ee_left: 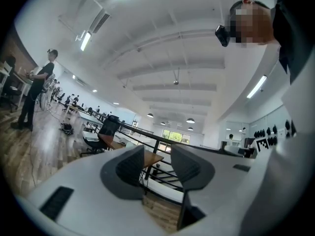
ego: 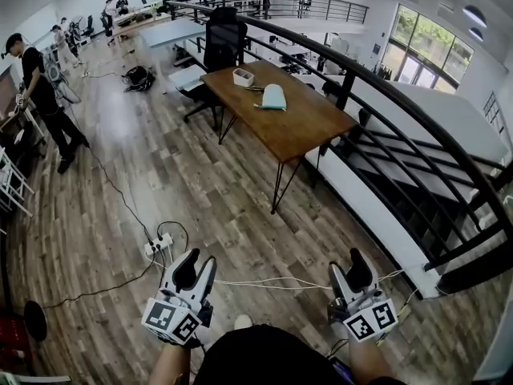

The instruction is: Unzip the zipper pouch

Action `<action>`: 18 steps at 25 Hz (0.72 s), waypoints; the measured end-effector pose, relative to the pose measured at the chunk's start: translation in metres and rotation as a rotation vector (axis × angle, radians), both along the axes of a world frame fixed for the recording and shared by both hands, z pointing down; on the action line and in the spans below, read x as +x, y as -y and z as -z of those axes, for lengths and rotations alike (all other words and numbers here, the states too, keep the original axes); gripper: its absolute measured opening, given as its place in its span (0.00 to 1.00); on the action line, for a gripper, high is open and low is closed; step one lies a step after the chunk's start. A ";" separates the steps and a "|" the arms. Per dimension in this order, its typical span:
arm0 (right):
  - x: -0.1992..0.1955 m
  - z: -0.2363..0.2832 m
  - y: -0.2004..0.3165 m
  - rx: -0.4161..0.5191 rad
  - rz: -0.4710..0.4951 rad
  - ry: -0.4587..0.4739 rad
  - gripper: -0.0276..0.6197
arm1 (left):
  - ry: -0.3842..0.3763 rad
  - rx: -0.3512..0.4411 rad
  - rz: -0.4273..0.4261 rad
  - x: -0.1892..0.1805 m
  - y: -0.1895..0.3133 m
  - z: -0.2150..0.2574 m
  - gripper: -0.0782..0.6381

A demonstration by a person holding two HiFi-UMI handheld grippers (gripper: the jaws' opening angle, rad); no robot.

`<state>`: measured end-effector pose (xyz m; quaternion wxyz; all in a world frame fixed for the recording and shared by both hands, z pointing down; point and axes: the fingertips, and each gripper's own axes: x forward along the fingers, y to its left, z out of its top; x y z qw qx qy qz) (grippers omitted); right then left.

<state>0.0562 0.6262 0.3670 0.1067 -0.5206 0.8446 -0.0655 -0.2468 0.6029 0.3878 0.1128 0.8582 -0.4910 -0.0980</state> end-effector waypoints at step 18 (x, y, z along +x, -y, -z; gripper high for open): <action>-0.018 -0.010 0.055 -0.042 -0.040 -0.010 0.49 | 0.042 -0.041 -0.025 -0.016 0.058 -0.016 0.45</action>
